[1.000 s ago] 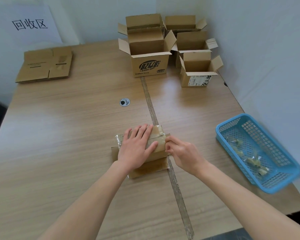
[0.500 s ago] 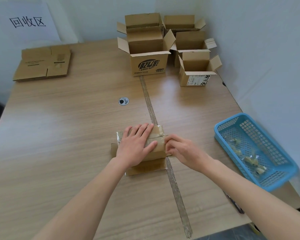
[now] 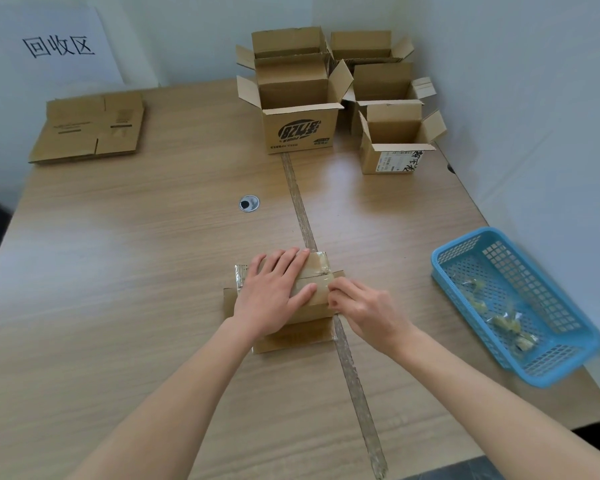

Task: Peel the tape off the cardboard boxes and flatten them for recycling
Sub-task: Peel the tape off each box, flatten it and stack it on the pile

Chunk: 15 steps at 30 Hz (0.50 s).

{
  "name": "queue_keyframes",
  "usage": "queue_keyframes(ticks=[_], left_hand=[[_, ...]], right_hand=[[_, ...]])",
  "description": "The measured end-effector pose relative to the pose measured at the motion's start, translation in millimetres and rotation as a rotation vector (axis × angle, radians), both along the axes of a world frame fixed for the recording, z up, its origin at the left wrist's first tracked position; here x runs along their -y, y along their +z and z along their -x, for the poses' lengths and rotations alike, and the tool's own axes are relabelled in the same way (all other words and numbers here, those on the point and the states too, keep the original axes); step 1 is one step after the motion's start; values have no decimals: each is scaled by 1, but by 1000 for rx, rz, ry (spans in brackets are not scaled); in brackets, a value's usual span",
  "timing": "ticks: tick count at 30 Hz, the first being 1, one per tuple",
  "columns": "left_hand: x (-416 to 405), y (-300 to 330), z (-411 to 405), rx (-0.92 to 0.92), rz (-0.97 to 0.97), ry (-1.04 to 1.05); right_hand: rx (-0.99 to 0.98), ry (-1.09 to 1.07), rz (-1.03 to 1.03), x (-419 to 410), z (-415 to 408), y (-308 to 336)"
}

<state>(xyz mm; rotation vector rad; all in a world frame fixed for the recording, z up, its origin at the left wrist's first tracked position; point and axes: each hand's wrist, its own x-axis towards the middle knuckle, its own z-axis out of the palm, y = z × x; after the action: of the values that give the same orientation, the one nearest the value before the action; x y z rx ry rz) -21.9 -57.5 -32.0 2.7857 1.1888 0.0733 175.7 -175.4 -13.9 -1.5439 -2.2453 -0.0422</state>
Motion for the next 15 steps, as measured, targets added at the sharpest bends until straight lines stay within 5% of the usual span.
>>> queue_keyframes(ticks=[15], left_hand=[[1,1,0,-1,0,3]], right_hand=[[-402,-100,295,0,-13,3]])
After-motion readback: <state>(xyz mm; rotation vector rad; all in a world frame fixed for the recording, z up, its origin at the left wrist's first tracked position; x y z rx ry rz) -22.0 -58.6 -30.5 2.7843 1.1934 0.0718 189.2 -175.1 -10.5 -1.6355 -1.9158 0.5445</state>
